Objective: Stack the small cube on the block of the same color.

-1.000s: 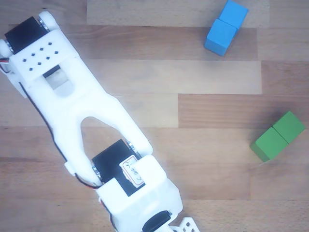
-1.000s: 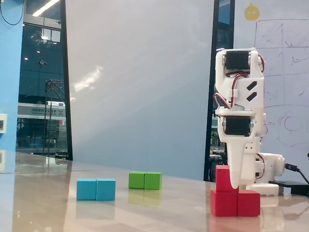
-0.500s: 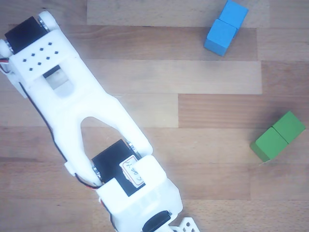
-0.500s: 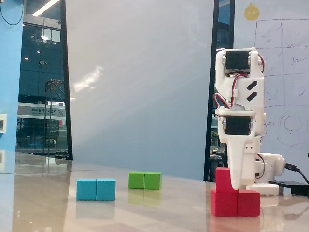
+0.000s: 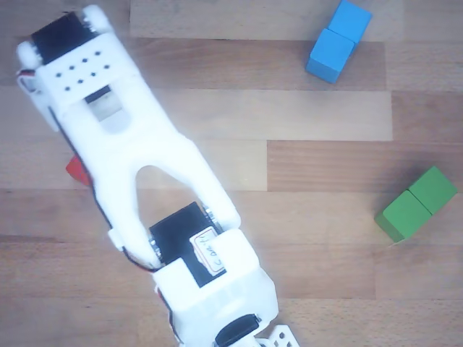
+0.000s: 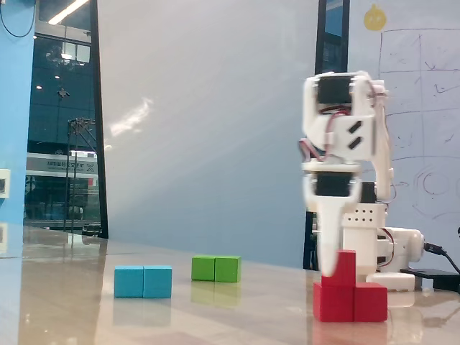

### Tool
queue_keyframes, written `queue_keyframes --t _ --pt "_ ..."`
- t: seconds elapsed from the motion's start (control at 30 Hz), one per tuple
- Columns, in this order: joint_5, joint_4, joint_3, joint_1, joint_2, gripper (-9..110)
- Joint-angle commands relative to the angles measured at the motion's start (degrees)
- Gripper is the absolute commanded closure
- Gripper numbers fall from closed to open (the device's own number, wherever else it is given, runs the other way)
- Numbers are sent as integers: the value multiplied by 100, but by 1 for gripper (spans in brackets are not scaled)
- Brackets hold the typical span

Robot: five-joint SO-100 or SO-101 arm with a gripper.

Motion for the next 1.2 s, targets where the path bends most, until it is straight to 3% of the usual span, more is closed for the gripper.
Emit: queue_keyframes --t 0.0,0.57,0.83,1.17 --pt "-53 26 -563 615 141 62" --pt "-35 53 -272 3691 782 62" --pt "53 -431 1028 3797 2250 62" --pt "44 -2101 4175 3779 4702 62"
